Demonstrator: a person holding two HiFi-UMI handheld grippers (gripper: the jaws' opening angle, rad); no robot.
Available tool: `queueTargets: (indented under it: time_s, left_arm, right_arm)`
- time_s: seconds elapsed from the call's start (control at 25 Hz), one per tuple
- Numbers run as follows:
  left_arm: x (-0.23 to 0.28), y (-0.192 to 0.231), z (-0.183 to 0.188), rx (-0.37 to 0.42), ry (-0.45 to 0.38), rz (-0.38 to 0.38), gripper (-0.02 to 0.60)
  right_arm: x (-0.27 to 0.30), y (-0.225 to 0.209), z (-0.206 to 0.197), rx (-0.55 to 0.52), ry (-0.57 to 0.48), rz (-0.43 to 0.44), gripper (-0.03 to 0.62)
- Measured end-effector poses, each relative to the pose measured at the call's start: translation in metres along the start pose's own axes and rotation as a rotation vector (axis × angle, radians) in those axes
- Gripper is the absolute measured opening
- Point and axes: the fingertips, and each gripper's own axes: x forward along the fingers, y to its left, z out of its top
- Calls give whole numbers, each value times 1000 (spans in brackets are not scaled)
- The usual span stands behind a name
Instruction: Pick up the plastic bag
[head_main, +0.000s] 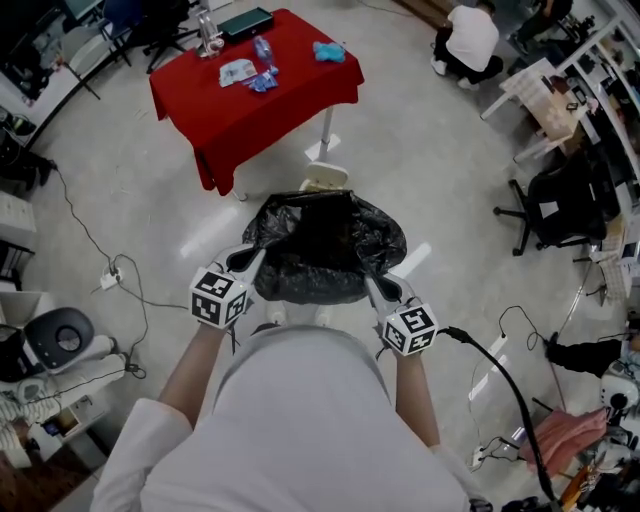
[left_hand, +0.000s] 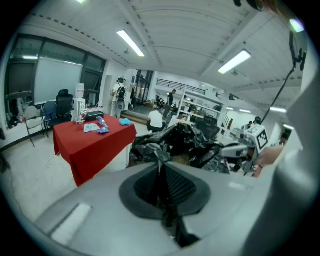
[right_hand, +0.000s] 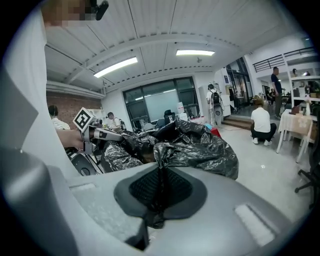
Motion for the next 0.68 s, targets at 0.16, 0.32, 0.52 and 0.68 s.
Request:
queueTargets:
  time_s: [0.16,0.32,0.52,0.68]
  left_arm:
    - [7,2,5,-3,-4,8,6]
    - [16,5,13,-3,-7,9,6]
    - [21,11,21,1,-11,8,6]
    - [20,8,25,8,-17,4,6]
  right_arm:
    - [3,-11,7,-9,-9,4,5]
    - [9,-25,14,-9,-12,-2,5]
    - [13,-33,20,-7,-20,-10,5]
    - [10,-35,22,-6,-29,-15,5]
